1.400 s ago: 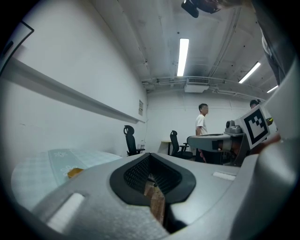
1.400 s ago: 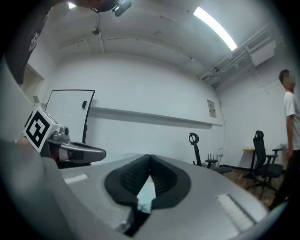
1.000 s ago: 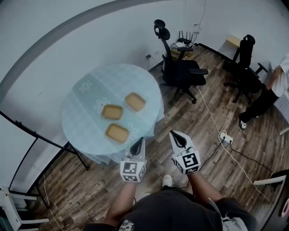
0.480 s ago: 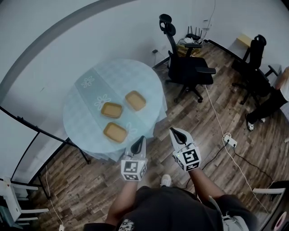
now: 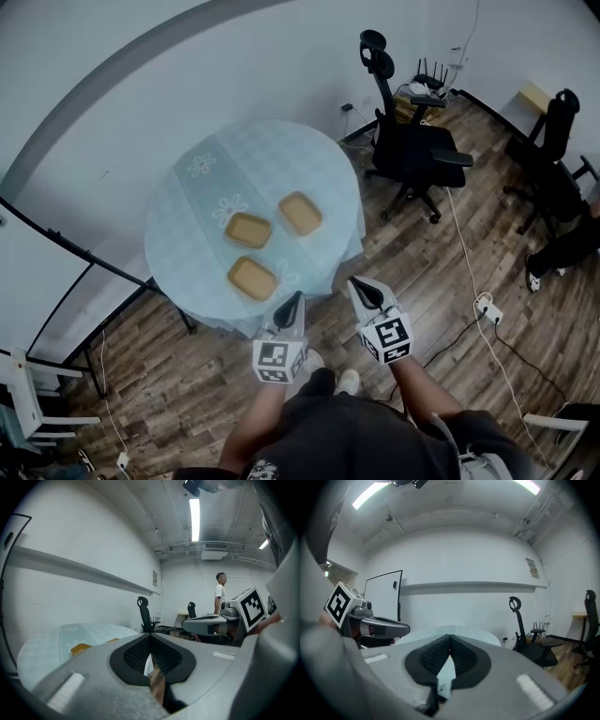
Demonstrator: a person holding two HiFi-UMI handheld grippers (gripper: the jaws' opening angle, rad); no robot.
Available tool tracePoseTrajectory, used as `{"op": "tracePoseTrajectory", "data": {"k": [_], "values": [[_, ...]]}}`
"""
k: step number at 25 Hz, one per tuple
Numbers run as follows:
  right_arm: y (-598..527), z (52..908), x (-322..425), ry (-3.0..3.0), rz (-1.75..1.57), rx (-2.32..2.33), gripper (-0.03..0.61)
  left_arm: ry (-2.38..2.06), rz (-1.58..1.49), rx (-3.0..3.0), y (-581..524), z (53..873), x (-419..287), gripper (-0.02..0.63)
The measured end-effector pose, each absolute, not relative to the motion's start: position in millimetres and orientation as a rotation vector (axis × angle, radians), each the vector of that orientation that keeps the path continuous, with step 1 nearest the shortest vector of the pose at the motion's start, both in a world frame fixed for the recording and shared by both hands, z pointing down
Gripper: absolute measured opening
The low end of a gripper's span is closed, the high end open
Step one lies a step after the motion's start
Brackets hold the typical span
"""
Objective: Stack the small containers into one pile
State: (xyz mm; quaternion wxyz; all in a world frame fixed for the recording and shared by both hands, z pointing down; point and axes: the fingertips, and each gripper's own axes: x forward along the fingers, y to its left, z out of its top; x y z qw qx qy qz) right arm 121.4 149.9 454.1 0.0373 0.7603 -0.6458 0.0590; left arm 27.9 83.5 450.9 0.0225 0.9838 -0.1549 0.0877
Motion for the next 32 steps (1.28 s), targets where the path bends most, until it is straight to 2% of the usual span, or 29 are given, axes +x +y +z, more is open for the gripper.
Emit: {"op": "tracePoseTrajectory", "data": {"k": [27, 32], "values": [[-21, 461, 110, -2.018, 0.224, 2.085, 0.002, -0.571, 0.178, 2.991, -71, 450, 22, 0.005], [-46, 483, 100, -2.010, 0.325, 2.068, 0.002, -0.594, 0.184, 2.965, -98, 460, 10, 0.005]]}}
